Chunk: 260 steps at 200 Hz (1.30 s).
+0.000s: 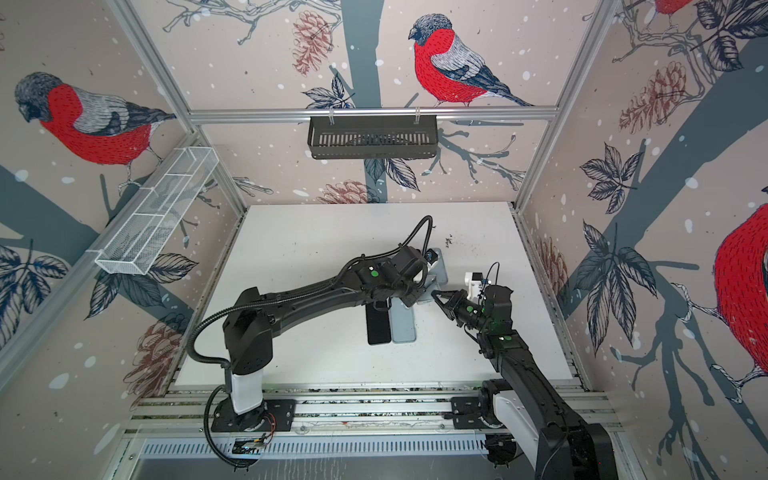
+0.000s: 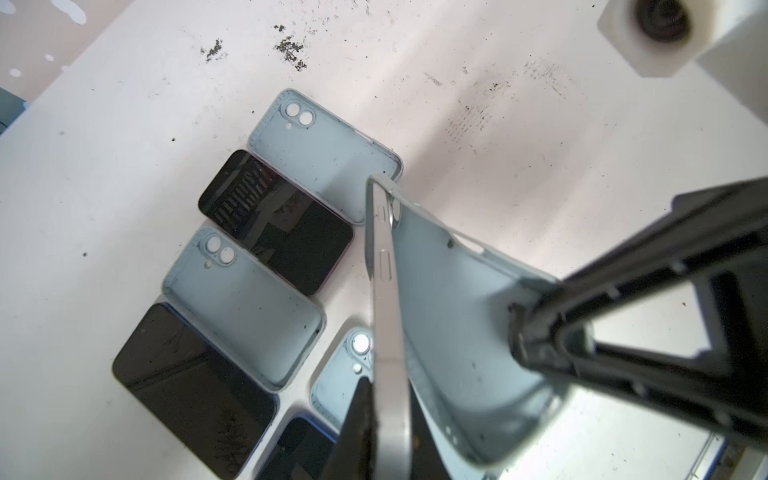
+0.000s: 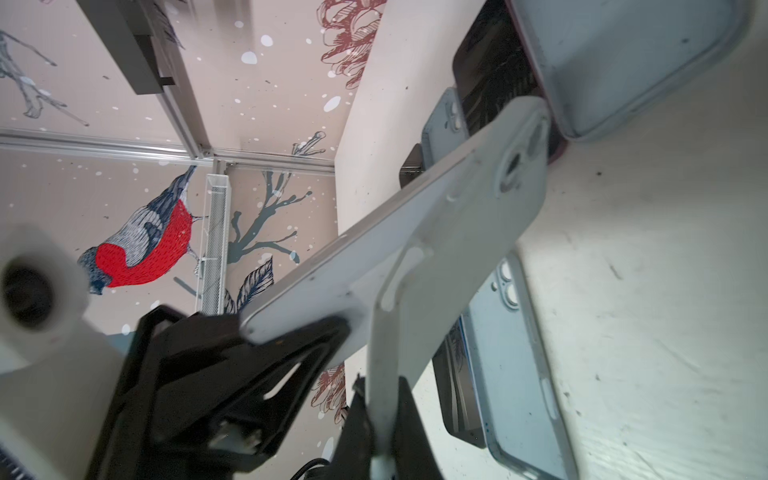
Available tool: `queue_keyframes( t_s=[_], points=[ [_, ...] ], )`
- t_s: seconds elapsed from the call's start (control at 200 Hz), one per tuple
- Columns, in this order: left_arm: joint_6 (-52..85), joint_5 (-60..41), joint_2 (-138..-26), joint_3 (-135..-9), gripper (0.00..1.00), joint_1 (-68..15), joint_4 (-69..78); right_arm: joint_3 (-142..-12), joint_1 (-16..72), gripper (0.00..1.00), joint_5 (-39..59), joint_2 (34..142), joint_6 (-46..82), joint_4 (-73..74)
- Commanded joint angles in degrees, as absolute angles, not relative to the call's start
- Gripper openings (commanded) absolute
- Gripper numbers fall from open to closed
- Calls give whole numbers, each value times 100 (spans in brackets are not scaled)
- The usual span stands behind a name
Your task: Take the phone out of the phone case
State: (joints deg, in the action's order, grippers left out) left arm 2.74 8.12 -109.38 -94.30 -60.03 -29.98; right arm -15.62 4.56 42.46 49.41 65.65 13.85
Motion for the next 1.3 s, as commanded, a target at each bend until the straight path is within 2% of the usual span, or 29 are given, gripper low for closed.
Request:
queue_keyframes(
  t_s=[0.0,0.165,0.37,0.545,0.7,1.081,1.161,1.296],
  points=[
    [349,1073,-10608,-9273,11,-6146,-3129,-1503,173,0,4054,4819,6239,213],
    [380,1267,-10259,-8903,11,-6353,-3390,-1406,-597,0,4122,4376,5999,-502],
    [292,1751,-10521,-9081,11,-6723,-3815,-1427,-1213,0,4336,4075,5654,-1089],
    [191,2064,-11056,-9727,11,-6946,-4105,-1362,-1336,0,4436,4110,5508,-1171],
    [205,2656,-11812,-10533,11,-7232,-4930,-1309,-1431,0,4307,4080,5580,-1145],
    [377,3283,-12803,-11276,10,-7707,-5856,-1488,-1674,0,3664,4150,5138,-2007],
    [404,3270,-12963,-11335,12,-7773,-5909,-1460,-1664,0,3652,4175,5111,-2030],
    [448,3099,-13149,-11355,26,-7865,-5845,-1424,-1616,0,3653,4240,5039,-2061]
  ],
)
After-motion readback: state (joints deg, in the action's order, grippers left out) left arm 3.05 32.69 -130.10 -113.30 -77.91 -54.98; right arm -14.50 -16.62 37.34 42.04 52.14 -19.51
